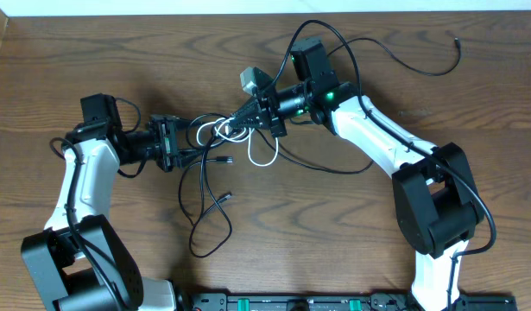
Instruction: Untangle cables
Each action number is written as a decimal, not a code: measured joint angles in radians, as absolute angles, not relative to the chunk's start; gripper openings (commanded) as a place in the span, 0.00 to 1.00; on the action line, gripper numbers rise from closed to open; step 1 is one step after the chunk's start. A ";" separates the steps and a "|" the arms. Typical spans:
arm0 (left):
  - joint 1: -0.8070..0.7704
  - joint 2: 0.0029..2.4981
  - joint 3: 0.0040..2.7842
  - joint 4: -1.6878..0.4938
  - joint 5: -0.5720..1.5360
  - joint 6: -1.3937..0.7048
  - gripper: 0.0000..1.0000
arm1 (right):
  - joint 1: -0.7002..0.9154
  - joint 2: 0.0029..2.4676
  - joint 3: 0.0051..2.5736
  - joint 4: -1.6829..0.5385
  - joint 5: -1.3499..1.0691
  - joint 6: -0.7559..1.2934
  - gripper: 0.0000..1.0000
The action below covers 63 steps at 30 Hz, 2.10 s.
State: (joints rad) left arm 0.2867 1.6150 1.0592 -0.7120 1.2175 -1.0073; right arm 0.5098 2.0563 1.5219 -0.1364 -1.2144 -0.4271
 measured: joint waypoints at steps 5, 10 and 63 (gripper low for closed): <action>0.287 1.615 1.059 -0.663 1.174 -1.061 0.43 | 0.510 2.056 1.522 -0.146 -1.214 -0.427 0.01; 0.287 1.615 1.059 -0.645 1.139 -1.077 0.42 | 0.510 2.056 1.522 -0.149 -1.214 -0.427 0.01; 0.269 1.614 1.060 -0.392 0.906 -0.647 0.07 | 0.533 2.056 1.522 -0.273 -1.049 -0.428 0.01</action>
